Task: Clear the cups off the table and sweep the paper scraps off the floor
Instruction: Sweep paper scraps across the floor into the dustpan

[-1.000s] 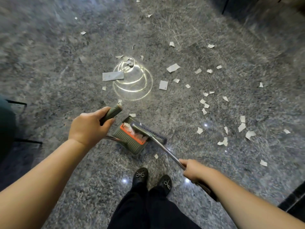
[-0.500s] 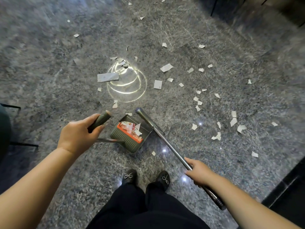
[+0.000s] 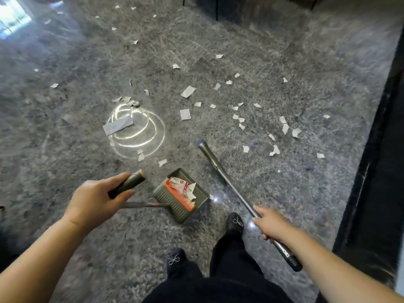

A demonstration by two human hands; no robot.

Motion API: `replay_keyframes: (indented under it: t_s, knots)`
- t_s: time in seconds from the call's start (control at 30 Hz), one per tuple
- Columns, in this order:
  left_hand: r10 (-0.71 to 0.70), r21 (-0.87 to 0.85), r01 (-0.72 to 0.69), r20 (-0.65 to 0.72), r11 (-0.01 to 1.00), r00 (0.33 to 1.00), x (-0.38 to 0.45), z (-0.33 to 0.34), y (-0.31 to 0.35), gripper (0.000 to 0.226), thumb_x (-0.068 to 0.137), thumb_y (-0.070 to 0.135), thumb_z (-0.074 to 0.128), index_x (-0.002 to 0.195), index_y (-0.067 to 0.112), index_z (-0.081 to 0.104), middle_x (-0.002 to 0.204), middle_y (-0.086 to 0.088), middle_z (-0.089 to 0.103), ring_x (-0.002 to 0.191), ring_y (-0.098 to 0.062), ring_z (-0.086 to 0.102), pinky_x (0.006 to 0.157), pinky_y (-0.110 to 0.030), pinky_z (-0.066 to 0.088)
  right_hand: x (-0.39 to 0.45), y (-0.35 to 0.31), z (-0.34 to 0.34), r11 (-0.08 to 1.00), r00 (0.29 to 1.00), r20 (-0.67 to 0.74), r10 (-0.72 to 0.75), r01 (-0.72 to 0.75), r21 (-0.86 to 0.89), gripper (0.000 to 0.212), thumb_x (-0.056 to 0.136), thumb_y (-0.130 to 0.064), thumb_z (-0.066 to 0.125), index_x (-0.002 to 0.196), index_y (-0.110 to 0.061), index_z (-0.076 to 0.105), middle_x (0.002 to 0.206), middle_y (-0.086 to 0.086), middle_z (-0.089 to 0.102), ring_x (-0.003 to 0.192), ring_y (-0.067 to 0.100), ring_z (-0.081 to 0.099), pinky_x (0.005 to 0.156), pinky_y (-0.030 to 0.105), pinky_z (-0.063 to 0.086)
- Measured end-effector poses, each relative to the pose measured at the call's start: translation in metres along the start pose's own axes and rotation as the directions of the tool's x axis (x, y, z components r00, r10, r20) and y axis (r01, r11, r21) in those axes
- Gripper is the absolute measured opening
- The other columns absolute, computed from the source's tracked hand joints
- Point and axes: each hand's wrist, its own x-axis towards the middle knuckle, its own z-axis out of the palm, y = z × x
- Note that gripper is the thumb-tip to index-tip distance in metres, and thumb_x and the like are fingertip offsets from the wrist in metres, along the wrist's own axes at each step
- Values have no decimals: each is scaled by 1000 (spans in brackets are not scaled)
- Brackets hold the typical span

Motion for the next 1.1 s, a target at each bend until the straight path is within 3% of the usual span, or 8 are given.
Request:
replay_keyframes:
  t_s: [0.13,0.23,0.37,0.5,0.63,0.8,0.97,1.1]
  knots:
    - [113,53,-119,109,991,988,-4,-1,-14,41,79,38,76,120,34,67,77,5,71,69,-20,65,62,-27,42,-10,13,40,990,995,10,96,-96,106,55,100,-14,45,151,-20,25,64,7,49,46,16,45,36,21,37]
    - [256,108,-264,85,958,963,-11,9,-27,52,75,60,54,116,31,69,78,4,74,69,-23,69,61,-29,49,-12,20,67,978,989,33,145,-148,147,53,100,-13,42,151,-18,26,63,8,47,46,15,44,36,21,36]
    - [418,123,-426,86,896,904,-22,25,-22,46,75,58,44,111,36,65,77,10,73,63,-19,69,53,-29,53,-6,21,90,957,980,94,178,-195,215,46,100,-10,40,146,-15,37,62,7,43,42,12,41,33,18,34]
    - [428,114,-435,78,893,900,-23,33,-21,43,77,59,44,112,39,60,75,11,72,61,-21,68,52,-29,53,-3,11,110,951,977,135,163,-192,241,38,100,-9,38,138,-17,40,62,7,42,42,11,37,35,18,34]
    - [425,125,-429,54,895,904,-23,33,-17,52,76,60,45,110,30,70,69,7,72,54,-21,66,49,-28,52,-17,3,135,948,973,180,148,-191,255,54,101,-11,40,151,-18,22,67,7,45,47,11,39,35,19,36]
    - [367,113,-378,107,919,924,-27,34,-18,61,76,67,38,118,34,67,66,6,69,54,-21,63,51,-28,52,-45,1,148,961,963,258,82,-145,236,57,100,-15,44,152,-21,22,72,4,50,53,10,44,45,21,41]
    - [354,131,-367,115,921,928,-30,31,-16,59,75,65,38,117,36,66,63,7,67,53,-20,62,51,-28,51,-68,2,144,972,974,216,62,-109,209,59,98,-14,46,151,-26,25,68,1,52,49,10,46,42,21,39]
    - [335,132,-355,154,926,930,-32,26,-11,43,83,55,55,119,33,65,71,5,71,60,-22,65,56,-32,54,-79,1,140,966,987,148,69,-103,236,58,98,-12,45,151,-24,24,69,1,53,48,11,45,40,22,38]
